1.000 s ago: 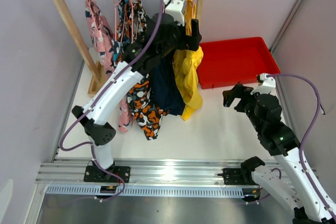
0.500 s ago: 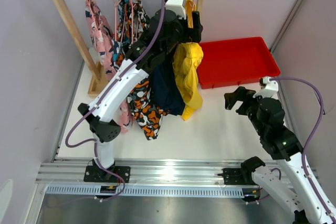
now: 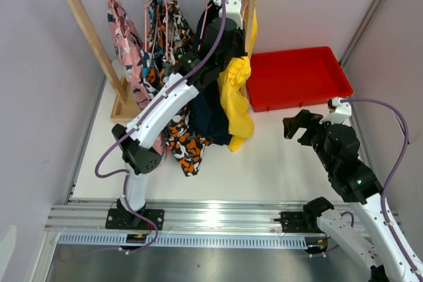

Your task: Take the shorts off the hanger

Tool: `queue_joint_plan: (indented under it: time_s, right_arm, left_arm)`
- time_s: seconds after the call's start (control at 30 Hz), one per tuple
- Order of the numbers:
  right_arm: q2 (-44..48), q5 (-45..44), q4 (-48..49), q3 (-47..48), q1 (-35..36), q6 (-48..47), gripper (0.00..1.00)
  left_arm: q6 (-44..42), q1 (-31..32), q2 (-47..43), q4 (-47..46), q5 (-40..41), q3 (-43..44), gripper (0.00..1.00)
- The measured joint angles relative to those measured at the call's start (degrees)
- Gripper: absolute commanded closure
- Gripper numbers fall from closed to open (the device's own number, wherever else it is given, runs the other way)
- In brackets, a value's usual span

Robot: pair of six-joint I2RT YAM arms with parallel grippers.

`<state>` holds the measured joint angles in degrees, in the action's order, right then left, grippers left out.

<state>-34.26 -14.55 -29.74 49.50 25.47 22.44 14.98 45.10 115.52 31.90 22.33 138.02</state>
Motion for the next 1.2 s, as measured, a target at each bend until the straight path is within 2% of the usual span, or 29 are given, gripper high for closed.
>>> queue_joint_plan:
  time_s: [0.17,0.5,0.73,0.93,1.03,1.2]
  right_arm:
    - [0.0,0.0,0.0,-0.4,0.0,0.0,0.01]
    - [-0.1,0.8,0.4,-1.8,0.1,0.0,0.01]
    - [-0.1,0.9,1.1,-1.8,0.1,0.0,0.01]
    - [0.0,1.3,1.2,-1.8,0.1,-0.2,0.0]
    - [0.2,2.6,1.3,-1.8,0.1,-0.7,0.01]
    - [1.4,11.0,3.5,-1.3,0.1,-3.1,0.0]
  left_arm:
    - [-2.3,0.3,-0.2,1.4,3.0,0.8,1.0]
    - [-14.4,0.4,-5.1,4.6,9.1,1.0,1.0]
    - [-19.0,0.6,-10.5,5.2,8.6,2.2,1.0]
    - [-18.1,0.6,-15.9,11.5,4.6,1.6,1.0]
    - [-16.6,0.6,-21.5,13.6,2.6,-5.0,1.0]
    - [-13.8,0.6,-37.6,16.6,-4.0,-24.3,1.0]
